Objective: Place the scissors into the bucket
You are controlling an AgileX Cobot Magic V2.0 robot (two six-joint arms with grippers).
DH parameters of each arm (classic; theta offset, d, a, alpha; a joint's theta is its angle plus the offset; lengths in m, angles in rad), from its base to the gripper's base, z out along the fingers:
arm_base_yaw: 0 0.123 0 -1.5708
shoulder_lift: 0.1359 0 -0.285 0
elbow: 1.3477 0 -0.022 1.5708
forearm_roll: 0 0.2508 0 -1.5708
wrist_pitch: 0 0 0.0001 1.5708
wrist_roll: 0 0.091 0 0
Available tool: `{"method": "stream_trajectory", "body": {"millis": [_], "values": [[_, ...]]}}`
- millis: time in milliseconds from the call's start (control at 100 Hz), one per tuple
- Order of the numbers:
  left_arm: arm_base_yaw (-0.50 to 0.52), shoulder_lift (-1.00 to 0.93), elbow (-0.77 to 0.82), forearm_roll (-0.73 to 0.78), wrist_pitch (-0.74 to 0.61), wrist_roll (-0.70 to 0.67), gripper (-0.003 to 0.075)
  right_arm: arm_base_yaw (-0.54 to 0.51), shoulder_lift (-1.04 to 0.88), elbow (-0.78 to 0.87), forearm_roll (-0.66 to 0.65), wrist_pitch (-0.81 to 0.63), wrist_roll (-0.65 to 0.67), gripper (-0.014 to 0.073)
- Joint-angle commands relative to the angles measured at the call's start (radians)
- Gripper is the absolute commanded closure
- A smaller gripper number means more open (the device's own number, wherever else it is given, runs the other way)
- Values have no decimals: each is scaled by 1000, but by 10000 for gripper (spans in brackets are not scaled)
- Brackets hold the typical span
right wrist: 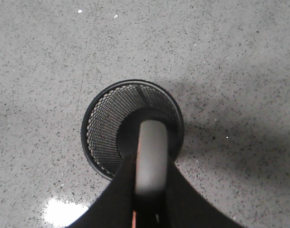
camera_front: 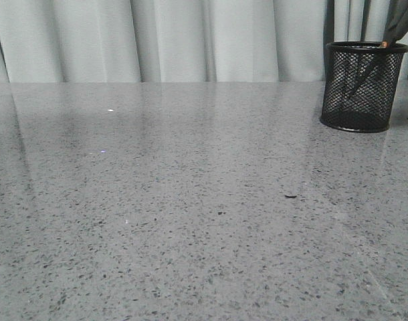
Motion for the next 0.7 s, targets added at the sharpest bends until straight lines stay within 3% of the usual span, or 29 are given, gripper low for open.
{"method": "stream_trajectory", "body": {"millis": [0,60,210,280,510,690], "values": [[2,-25,-31,-23,-69,-13,240,-7,-26,-36,26,-72,-28,627],[2,-25,-31,-23,-69,-13,240,-7,-21,-36,26,-74,-30,575],[2,-25,-31,-23,-69,-13,240,-7,-17,-36,26,-76,-30,298],[2,-25,-31,-23,-69,-13,240,-7,-19,-36,24,-88,-30,224],[2,-25,-31,-23,-69,-8,241,-7,-87,-104,-97,-103,-30,222],[2,-25,-31,-23,-69,-8,267,-7,-169,-143,-79,-135,-30,224]]}}
